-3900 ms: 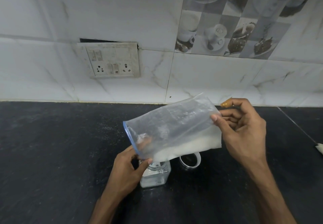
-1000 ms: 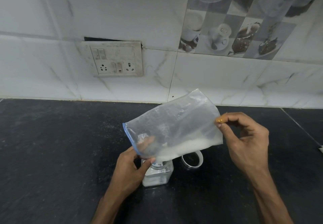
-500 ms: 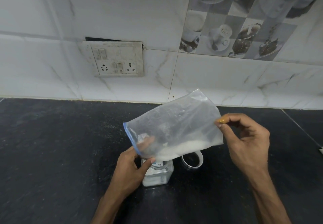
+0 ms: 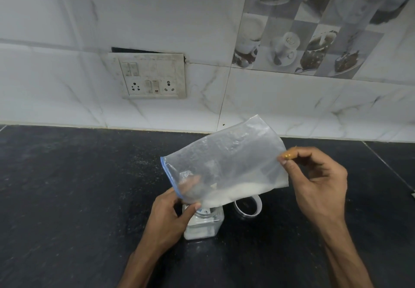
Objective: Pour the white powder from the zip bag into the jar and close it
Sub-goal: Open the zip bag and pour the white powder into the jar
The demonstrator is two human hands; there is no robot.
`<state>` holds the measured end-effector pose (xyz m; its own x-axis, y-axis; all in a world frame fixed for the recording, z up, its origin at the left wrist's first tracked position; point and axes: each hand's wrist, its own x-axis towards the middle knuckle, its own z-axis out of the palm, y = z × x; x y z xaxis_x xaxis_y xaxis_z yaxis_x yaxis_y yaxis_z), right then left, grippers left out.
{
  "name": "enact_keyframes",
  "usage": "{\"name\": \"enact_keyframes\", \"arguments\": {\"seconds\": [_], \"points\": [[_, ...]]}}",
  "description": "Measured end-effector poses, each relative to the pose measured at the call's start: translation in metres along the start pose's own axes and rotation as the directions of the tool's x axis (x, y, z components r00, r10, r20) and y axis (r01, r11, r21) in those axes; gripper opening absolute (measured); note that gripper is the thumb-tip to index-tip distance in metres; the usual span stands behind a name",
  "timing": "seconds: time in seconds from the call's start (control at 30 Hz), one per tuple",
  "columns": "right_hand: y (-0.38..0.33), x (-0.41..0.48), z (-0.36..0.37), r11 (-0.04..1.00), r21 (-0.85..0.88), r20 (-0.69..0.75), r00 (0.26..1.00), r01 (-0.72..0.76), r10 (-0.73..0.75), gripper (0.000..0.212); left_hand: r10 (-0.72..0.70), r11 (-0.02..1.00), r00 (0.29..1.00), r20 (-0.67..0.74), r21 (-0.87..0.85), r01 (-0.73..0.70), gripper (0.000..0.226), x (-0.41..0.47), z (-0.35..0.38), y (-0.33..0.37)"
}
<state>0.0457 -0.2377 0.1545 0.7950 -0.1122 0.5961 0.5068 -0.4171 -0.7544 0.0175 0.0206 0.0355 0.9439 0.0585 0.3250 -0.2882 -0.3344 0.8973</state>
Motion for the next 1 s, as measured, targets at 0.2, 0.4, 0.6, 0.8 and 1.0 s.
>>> {"name": "enact_keyframes", "arguments": {"seconds": [0.2, 0.4, 0.6, 0.8, 1.0], "points": [[-0.0005, 0.0002, 0.0008, 1.0, 0.015, -0.003, 1.0, -0.018, 0.018, 0.025, -0.009, 1.0, 1.0, 0.001, -0.002, 0.009, 0.06, -0.0003, 0.0007, -0.0028], [0.0006, 0.0011, -0.0002, 1.0, 0.006, -0.013, 1.0, -0.012, 0.012, 0.025, -0.009, 1.0, 1.0, 0.0, -0.015, 0.009, 0.062, -0.0003, 0.0016, -0.005], [-0.0001, 0.0036, 0.0, 1.0, 0.004, -0.001, 1.0, 0.012, -0.012, 0.03, -0.013, 1.0, 1.0, -0.003, 0.003, 0.013, 0.058, 0.0005, 0.0014, -0.0052], [0.001, 0.003, 0.0008, 1.0, 0.027, -0.021, 1.0, 0.003, -0.002, 0.025, -0.003, 1.0, 1.0, -0.008, 0.024, 0.003, 0.054, -0.0004, 0.0014, -0.0042], [0.0014, 0.0052, -0.0004, 0.999, 0.044, -0.027, 1.0, -0.003, 0.004, 0.028, -0.005, 1.0, 1.0, -0.009, 0.002, 0.005, 0.062, 0.0, 0.0016, -0.0017]]}}
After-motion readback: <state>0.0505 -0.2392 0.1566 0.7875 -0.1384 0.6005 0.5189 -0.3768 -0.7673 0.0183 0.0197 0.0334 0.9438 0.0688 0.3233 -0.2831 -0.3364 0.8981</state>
